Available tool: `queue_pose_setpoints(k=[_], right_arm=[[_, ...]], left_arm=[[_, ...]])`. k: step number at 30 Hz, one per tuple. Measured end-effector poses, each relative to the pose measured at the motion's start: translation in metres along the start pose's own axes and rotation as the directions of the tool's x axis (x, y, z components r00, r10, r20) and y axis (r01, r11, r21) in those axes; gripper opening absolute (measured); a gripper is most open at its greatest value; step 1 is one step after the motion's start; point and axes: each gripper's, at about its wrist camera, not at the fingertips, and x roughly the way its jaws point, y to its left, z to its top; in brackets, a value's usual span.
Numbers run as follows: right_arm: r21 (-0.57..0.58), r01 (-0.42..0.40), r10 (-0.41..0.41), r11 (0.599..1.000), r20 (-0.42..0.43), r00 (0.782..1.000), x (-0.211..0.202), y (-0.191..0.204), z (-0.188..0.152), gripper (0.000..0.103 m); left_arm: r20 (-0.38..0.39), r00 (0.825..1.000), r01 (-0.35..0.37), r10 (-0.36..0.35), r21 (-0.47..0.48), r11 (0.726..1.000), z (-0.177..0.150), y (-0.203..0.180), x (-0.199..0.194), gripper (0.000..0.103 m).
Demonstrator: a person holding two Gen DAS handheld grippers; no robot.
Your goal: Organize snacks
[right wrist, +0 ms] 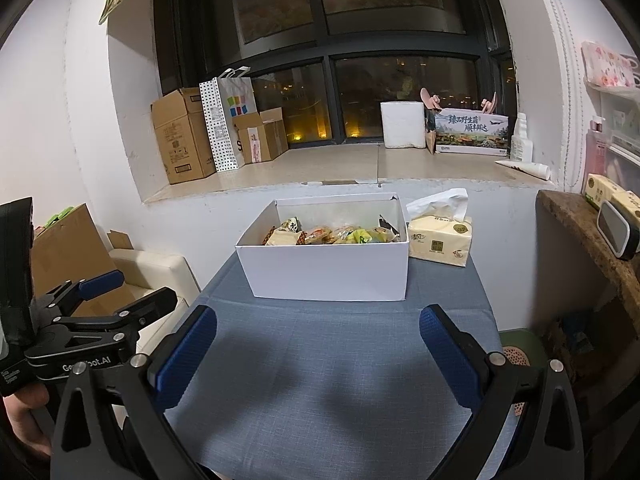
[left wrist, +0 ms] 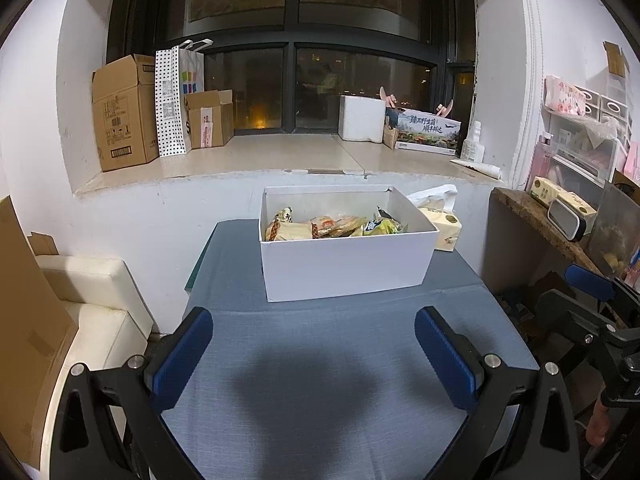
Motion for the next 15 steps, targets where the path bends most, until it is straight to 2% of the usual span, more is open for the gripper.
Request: queue_pose_setpoints(k=[15], right_arm=[[-0.004,-0.002,0.002,1.0,-0.002,1.0,0.0008,0.0009,-0.0015,0.103]], left_arm=[[-0.002,1.0,0.004,-0.004,0.001,1.0,0.0003,-0.0003,0.0007,0.103]])
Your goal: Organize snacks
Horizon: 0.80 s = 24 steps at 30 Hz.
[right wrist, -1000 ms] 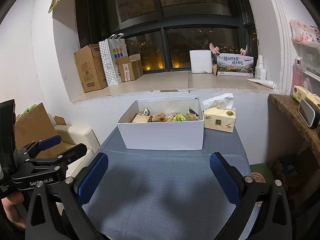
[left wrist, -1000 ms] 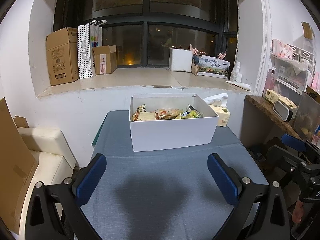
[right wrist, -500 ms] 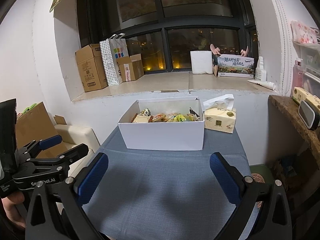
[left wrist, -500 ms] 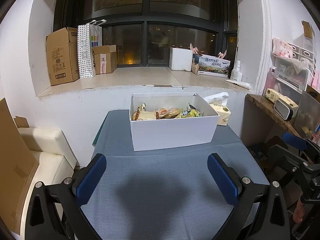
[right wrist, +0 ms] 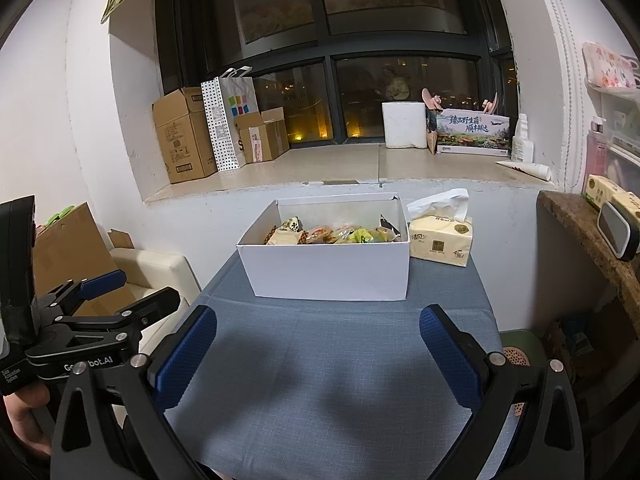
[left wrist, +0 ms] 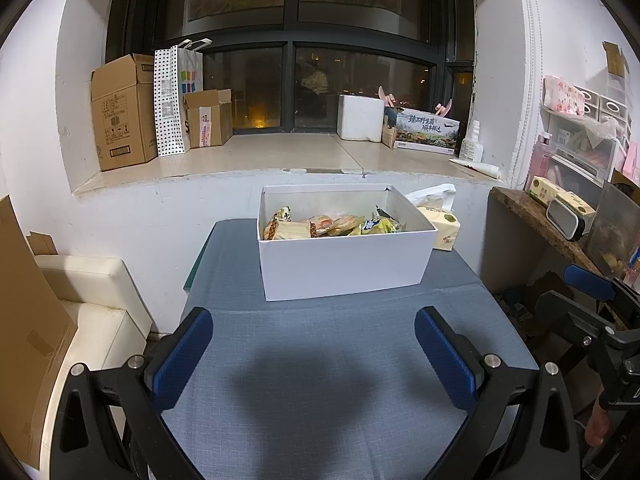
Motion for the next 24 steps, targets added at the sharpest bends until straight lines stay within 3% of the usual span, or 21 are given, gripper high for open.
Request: queue_pose_setpoints(k=[24], right_arm=[[-0.005,-0.001,0.001,1.0,-0.005,1.0,0.0009,0.0017,-0.0018,0.103]], left_arm=[[-0.009,1.0,0.0,0.0,0.004,1.0,-0.0037,-0.0009,0.0015,0.103]])
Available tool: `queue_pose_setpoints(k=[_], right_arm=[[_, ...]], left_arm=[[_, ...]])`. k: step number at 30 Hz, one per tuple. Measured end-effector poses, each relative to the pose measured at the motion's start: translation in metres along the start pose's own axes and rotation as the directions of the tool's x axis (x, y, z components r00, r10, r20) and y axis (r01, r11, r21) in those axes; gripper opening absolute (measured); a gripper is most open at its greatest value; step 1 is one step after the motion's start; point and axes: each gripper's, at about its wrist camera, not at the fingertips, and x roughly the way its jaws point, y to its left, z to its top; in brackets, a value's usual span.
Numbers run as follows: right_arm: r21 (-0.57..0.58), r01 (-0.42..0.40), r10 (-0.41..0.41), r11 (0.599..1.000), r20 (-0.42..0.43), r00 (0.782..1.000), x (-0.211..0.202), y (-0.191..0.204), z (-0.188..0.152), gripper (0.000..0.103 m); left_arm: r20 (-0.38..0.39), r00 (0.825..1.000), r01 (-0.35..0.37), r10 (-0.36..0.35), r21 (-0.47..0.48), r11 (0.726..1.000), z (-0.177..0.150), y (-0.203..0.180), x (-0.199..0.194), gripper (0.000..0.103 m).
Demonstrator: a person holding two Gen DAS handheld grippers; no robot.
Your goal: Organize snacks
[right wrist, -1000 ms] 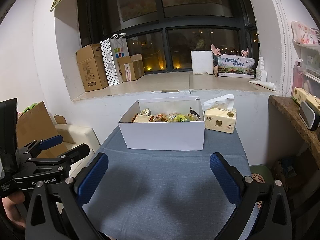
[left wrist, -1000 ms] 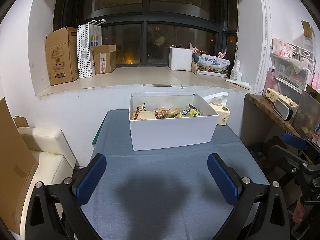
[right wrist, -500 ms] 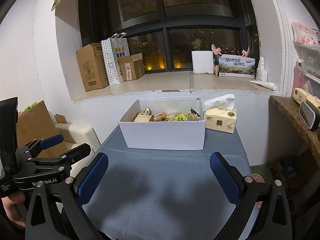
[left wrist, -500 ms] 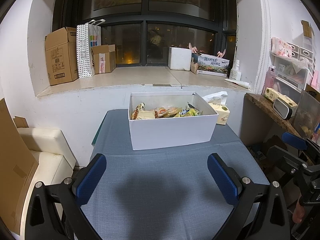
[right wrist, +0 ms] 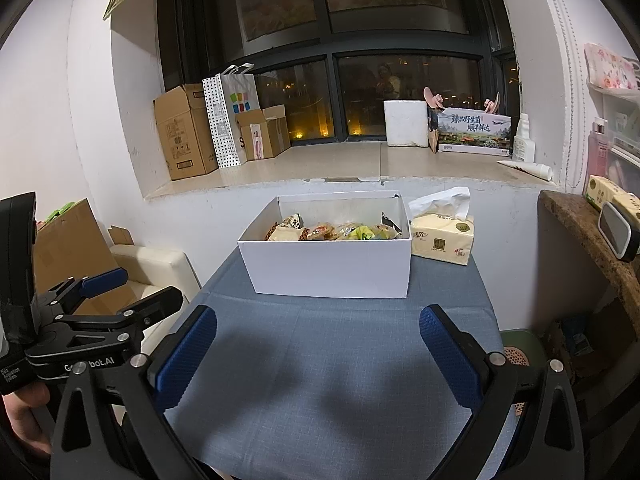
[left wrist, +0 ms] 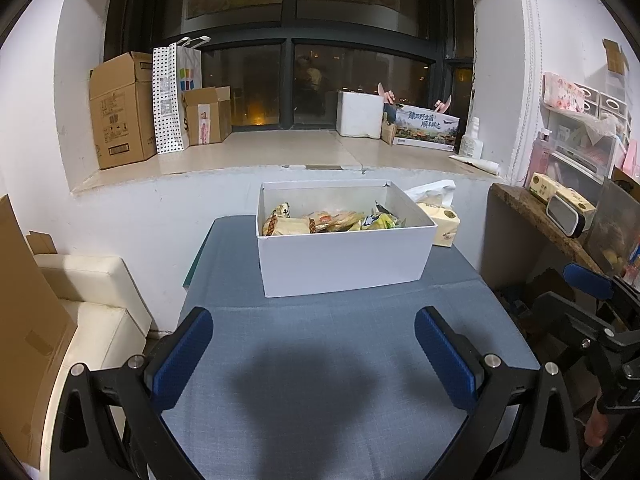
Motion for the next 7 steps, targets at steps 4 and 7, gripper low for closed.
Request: queue_pose_setpoints(k=[4,7], right_arm=[[0.001,0.001,-0.001,1.0,0.0,1.0,-0.0001,0.0004,-0.0001,0.103],[0.0,0.002,-0.002,1.0,-0.002,1.0,0.0,0.0008,-0.0012,0.103]], left_arm=[[0.002,1.0,0.009,-0.009,-0.004,1.0,-0.0001,0.0011,-0.0005,0.103],[0.002,1.0,0.004,-0.004,-0.006,1.0,-0.0002,0.0018,-0.0016,0.103]])
